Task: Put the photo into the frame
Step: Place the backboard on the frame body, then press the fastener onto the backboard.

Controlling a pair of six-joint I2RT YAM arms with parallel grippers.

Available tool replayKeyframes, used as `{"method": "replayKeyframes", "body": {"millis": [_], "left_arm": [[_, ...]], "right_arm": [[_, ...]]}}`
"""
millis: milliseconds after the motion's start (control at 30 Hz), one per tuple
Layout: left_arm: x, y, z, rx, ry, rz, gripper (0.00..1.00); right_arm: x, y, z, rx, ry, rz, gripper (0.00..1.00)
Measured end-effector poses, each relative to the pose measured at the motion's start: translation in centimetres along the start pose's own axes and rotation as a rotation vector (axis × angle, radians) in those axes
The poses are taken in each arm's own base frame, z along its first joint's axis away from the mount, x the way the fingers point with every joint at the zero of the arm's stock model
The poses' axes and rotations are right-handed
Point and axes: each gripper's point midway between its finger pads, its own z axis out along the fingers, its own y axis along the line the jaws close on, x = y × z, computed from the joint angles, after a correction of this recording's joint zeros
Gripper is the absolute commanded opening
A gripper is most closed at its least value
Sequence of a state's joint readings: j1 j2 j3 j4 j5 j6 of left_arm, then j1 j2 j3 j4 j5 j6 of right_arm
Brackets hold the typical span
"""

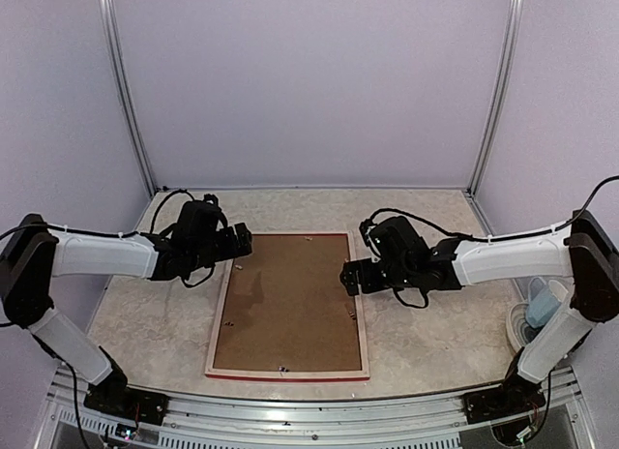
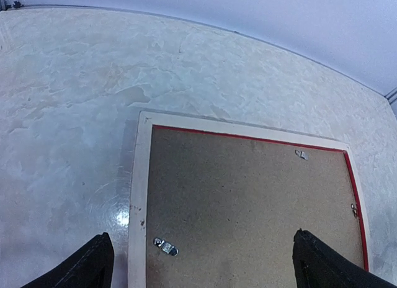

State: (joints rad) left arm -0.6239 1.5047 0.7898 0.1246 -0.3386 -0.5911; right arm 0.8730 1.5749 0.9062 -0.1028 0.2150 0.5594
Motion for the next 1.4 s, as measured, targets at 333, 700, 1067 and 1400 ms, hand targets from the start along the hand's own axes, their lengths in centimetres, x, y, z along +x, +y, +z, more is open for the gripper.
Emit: {"method": "replayKeyframes", "body": {"millis": [333,700,1067,1400], "left_arm": [[5.3,2.6,5.5,-0.094,0.18,0.056,0.97],[5.4,3.7,8.0,-0.19,0.197,0.099,0.84],[4.4,7.1,8.4,-0.253,0.196,0.055,0.69],[4.1,6.7,9.5,-0.243,0.192,0.059,0.44]], "right_arm": [[0.0,-3.5,3.7,0.074,0.074,0.005,0.99],[0.5,-3.5,5.5,0.067,0.119,-0.003,0.99],[0.6,-3.4,5.5,0.058,0.124,-0.002,0.99],[1.0,-3.5,5.5,0.056,0.133,-0.002,0.99]]}}
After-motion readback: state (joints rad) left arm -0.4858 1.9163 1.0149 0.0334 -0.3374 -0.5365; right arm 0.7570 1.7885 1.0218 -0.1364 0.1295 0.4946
